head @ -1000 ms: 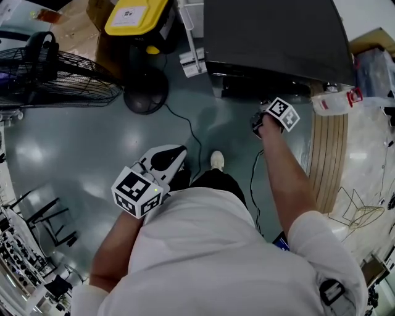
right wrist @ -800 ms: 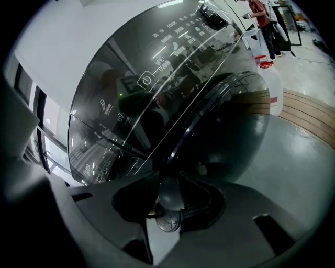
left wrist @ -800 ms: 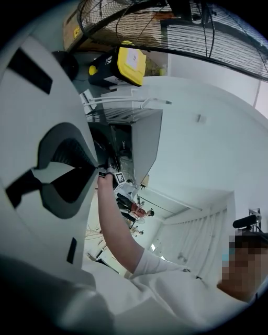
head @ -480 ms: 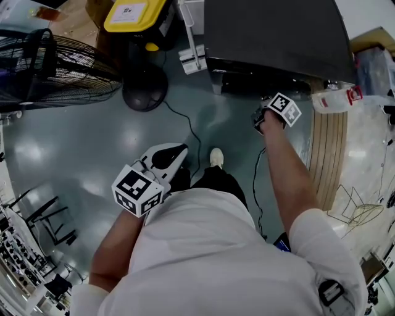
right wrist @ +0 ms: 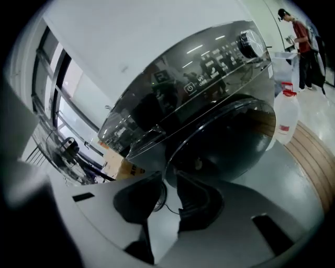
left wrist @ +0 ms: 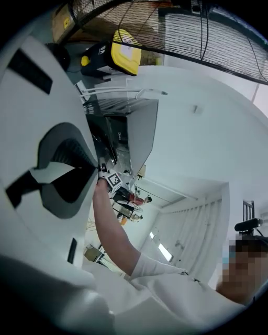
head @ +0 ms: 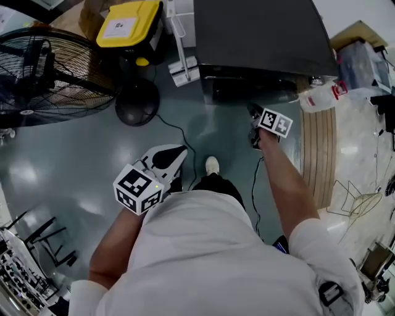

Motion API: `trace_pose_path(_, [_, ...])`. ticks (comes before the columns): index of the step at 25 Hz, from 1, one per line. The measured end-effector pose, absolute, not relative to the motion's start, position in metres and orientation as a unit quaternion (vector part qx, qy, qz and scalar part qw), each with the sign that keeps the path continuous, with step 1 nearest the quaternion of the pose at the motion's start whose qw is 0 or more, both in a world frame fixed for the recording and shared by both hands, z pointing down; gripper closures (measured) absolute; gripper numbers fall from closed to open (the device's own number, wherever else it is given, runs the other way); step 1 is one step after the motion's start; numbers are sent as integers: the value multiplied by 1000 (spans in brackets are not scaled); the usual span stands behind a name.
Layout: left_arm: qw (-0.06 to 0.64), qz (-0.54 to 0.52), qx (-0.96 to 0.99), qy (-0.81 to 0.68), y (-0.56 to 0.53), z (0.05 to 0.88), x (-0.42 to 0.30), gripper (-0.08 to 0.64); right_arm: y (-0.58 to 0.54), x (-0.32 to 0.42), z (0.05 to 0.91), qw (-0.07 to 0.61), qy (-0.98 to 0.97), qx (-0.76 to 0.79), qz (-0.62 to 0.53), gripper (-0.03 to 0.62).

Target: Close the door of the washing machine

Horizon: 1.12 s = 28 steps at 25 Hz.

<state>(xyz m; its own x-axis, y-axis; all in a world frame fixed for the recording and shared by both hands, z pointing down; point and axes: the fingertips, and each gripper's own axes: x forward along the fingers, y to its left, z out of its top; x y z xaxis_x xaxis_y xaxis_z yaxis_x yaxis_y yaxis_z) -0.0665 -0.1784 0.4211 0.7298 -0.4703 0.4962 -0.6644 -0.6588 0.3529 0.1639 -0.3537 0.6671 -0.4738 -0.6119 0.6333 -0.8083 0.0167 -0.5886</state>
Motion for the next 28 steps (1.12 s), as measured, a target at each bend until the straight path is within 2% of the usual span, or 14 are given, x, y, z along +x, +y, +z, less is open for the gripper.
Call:
trace_pose_path(12, [237,171,922,-255,-163,405,-92,542,-232,123,597,190,-750,480,413,508])
trace_pose_path(28, [215,170,944,-183,-119,395,-140,542,-116,22,492,214,-801,464,313,540])
